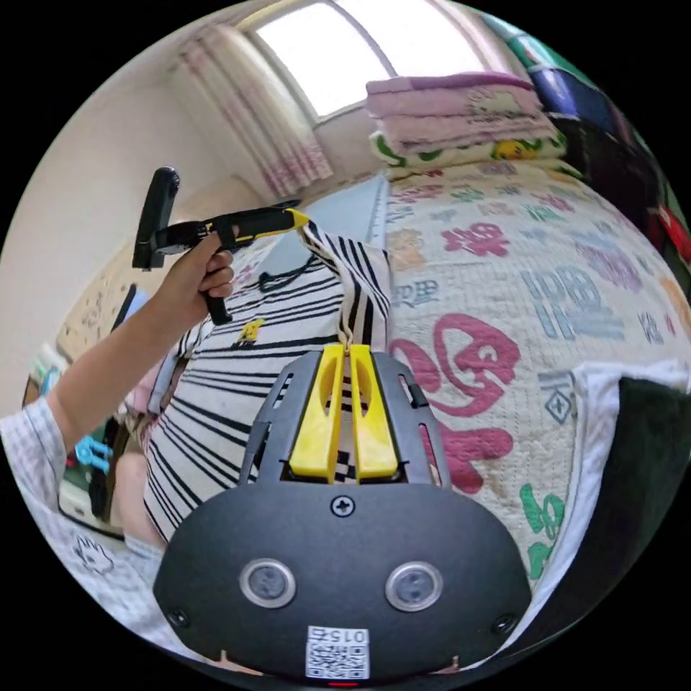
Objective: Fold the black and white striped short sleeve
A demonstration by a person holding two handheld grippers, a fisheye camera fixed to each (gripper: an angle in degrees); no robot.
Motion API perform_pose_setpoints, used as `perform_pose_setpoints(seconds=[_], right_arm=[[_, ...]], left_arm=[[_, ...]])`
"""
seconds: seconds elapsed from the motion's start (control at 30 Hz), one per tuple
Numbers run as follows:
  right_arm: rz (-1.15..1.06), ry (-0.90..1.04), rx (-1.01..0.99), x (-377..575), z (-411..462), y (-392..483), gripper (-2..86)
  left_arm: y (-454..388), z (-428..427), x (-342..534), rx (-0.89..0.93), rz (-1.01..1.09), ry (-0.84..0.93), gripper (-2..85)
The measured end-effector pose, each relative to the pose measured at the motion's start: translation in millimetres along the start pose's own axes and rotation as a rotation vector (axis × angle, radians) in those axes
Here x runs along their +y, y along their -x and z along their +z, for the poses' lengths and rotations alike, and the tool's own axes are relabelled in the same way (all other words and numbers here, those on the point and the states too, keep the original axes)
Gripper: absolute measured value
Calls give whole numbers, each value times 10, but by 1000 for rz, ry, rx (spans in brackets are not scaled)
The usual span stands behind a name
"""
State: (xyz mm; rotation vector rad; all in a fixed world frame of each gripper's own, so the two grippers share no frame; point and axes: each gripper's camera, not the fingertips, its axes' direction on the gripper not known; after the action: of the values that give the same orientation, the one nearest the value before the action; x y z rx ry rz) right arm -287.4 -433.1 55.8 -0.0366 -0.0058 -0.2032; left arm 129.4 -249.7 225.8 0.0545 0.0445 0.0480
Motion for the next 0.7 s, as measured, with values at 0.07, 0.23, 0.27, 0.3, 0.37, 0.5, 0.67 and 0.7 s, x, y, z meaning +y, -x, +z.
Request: perform_pose_setpoints(seconds=[0.07, 0.23, 0.27, 0.3, 0.37, 0.5, 0.67, 0.7], right_arm=[[-67, 53, -84, 41, 61, 132, 6], [-146, 241, -161, 225, 311, 256, 18], [-162, 277, -180, 266, 318, 230, 25], [-162, 291, -206, 300, 276, 152, 40], [-125, 287, -263, 331, 157, -54, 56], [86, 134, -354, 445, -189, -781, 68], [253, 112, -334, 723, -184, -1410, 87], [281, 96, -320, 797, -183, -1522, 94]], left_arm=[[327, -186, 328, -19, -32, 14, -6], [1051, -249, 1164, 61, -172, 128, -3], [1185, -249, 1317, 58, -203, 148, 0], [1284, -288, 1431, 31, -218, 144, 3], [1397, -356, 1502, 26, -222, 124, 12], [1464, -278, 1271, 63, -191, 114, 50], [1409, 250, 819, 146, -204, 113, 83], [1418, 428, 726, 164, -227, 119, 84]])
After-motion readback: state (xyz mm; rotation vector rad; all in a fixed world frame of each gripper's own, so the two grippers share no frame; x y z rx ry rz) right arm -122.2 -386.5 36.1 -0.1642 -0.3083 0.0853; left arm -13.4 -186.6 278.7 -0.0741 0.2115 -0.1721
